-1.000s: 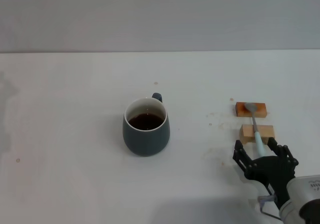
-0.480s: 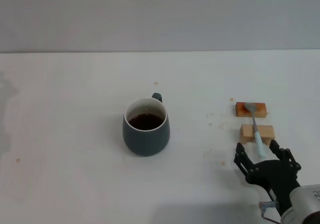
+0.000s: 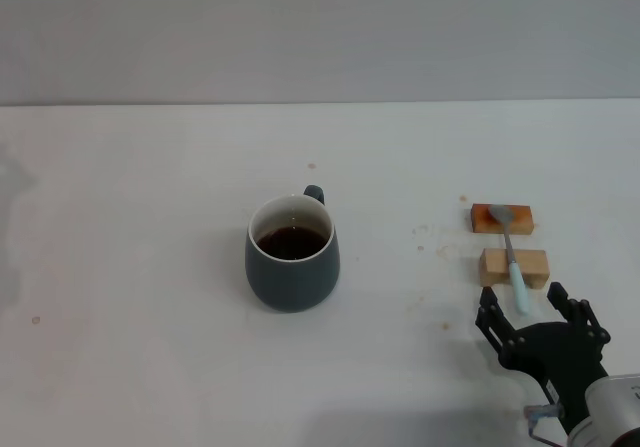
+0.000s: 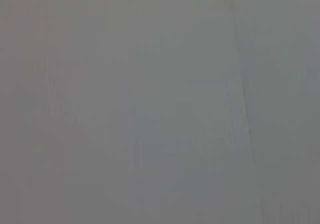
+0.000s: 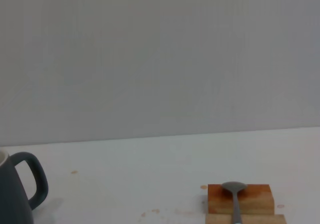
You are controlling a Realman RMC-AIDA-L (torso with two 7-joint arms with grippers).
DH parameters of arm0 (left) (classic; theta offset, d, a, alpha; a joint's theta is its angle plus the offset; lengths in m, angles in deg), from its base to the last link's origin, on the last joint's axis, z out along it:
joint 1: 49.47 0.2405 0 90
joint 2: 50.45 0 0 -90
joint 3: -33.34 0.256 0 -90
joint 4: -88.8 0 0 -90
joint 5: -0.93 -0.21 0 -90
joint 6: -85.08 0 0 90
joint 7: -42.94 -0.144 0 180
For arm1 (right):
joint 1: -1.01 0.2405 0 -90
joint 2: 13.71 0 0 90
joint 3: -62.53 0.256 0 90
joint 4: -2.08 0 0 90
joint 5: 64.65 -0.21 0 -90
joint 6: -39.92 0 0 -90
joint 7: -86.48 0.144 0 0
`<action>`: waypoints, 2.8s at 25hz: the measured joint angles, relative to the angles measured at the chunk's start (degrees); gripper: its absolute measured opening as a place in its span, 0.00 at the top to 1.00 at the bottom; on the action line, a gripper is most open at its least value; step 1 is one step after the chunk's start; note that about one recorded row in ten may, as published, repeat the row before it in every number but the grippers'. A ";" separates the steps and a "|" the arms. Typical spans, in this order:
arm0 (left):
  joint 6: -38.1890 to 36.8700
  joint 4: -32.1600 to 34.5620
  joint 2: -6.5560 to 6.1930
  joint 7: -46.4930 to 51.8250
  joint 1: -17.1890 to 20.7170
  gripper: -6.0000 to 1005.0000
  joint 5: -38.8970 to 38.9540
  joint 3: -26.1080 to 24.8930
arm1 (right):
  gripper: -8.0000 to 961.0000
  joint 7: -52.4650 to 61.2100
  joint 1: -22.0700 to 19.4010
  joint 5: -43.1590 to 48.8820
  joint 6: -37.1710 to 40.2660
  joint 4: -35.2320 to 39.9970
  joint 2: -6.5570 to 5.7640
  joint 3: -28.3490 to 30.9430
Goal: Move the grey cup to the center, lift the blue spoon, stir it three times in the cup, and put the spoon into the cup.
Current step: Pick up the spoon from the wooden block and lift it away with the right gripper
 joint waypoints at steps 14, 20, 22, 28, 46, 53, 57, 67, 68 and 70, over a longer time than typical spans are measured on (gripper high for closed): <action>0.01 -1.37 -0.10 0.05 1.29 1.00 -0.54 0.00 | 0.17 0.16 0.16 0.00 0.32 1.07 0.00 0.10; 0.00 -2.04 0.00 0.03 1.57 1.00 -0.57 0.00 | 0.20 0.21 0.55 0.02 0.32 1.76 0.03 0.02; -0.01 -2.24 0.02 0.02 1.64 1.00 -0.63 0.00 | 0.21 0.29 0.63 0.02 0.26 1.85 0.06 0.02; -0.05 -2.47 0.09 -0.01 1.74 1.00 -0.71 0.00 | 0.23 0.32 0.64 0.02 0.25 1.85 0.09 0.02; -0.26 -2.92 0.35 -0.01 2.00 1.00 -0.71 0.00 | 0.53 0.32 1.16 -0.02 -0.15 1.92 0.09 0.25; -0.26 -2.93 0.35 0.00 2.00 1.00 -0.71 0.00 | 0.59 0.32 1.29 -0.03 -0.15 1.92 -0.02 0.38; -0.26 -3.24 0.34 -0.01 1.95 1.00 -0.71 0.00 | 0.59 0.32 1.38 -0.03 -0.16 1.84 -0.09 0.54; -0.11 -3.57 0.34 -0.03 1.76 1.00 -0.71 0.00 | 0.60 0.32 1.51 -0.02 -0.22 1.88 -0.09 0.55; -0.14 -3.57 0.34 -0.04 1.73 1.00 -0.71 0.00 | 0.60 0.32 1.51 -0.02 -0.22 1.89 -0.09 0.54; -0.17 -3.61 0.34 -0.05 1.70 1.00 -0.71 0.00 | 0.60 0.32 1.52 -0.02 -0.22 1.91 -0.09 0.44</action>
